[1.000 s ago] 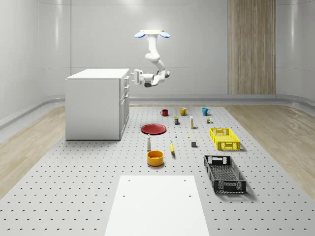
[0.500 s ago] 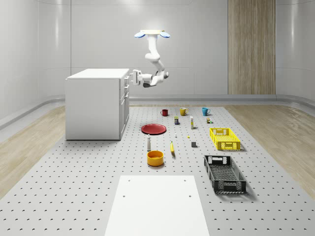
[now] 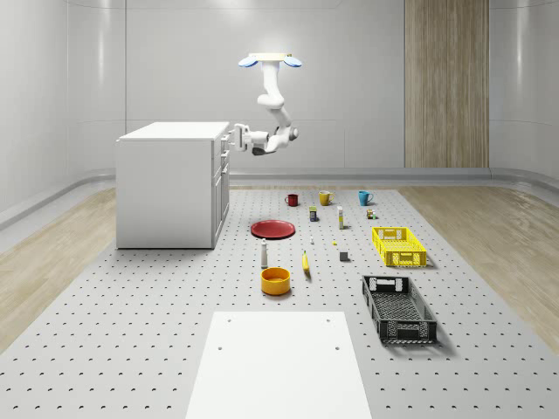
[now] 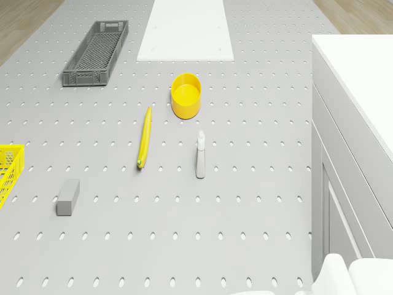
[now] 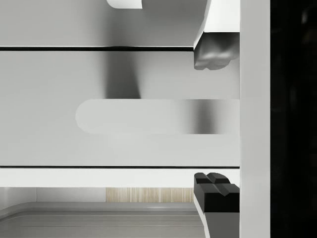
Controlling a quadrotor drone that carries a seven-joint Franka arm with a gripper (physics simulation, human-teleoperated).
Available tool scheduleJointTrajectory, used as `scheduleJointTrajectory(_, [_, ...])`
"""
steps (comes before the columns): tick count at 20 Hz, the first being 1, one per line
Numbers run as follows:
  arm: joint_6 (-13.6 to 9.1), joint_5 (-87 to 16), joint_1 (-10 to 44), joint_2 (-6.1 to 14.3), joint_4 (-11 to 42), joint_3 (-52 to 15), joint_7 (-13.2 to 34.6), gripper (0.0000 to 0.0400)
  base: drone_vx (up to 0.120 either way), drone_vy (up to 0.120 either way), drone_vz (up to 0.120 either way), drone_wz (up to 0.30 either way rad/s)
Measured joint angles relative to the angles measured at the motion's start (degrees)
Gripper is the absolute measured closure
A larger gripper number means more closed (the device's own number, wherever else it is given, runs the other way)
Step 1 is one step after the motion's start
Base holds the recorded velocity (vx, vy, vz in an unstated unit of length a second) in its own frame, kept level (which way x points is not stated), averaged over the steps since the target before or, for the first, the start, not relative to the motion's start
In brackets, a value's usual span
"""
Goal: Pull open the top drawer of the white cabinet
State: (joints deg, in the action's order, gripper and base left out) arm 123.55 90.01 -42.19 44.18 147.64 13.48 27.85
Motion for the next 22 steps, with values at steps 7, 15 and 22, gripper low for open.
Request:
scheduleJointTrajectory(7, [-0.8, 1.0, 1.7, -0.7, -0.7, -1.8, 0.4, 0.0125, 0.0, 0.0, 0.0, 0.0])
scheduleJointTrajectory(15, [-1.9, 1.0, 3.7, -0.9, -1.1, -3.4, 3.1, 0.0243, 0.0, 0.0, 0.0, 0.0])
scheduleJointTrajectory(22, [-3.1, 1.4, 5.3, -1.0, -0.8, -3.9, 1.4, 0.0272, 0.0, 0.0, 0.0, 0.0])
